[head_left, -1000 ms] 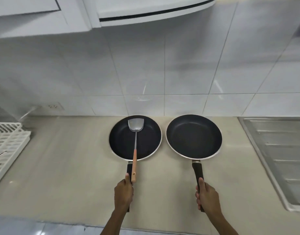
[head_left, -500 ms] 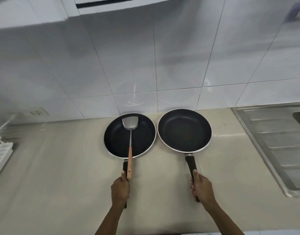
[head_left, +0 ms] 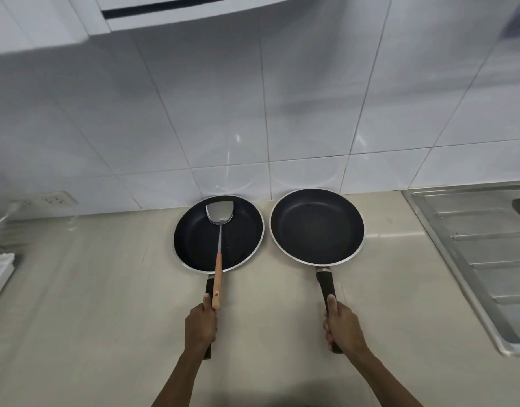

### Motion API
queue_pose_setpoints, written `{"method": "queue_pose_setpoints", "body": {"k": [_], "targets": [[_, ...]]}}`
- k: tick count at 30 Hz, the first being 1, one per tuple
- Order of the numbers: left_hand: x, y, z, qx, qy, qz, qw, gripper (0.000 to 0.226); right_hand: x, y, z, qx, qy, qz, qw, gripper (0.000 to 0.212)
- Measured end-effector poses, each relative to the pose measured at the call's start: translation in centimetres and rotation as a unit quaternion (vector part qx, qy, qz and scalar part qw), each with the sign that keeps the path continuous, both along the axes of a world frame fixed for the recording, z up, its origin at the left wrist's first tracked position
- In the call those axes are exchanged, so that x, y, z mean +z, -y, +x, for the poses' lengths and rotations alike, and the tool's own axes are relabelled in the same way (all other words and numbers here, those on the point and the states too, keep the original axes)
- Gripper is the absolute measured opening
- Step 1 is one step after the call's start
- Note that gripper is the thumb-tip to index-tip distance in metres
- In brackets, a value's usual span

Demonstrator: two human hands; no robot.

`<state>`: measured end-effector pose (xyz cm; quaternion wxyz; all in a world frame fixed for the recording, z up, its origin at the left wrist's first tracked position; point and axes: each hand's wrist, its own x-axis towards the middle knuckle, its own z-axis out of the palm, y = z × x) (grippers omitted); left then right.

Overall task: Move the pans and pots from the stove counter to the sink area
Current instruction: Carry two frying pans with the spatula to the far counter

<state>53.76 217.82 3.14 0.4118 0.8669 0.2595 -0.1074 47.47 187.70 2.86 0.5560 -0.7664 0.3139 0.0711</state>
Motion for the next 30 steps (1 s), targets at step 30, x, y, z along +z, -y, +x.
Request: {"method": "queue_pose_setpoints", "body": {"k": [30], "targets": [[0.07,-0.69,0.24,-0.040,-0.008,-0.018,0.999,0.062,-0.69,-0.46,0.57,0.032,-0.010,-0.022,0.999,0.063]]}}
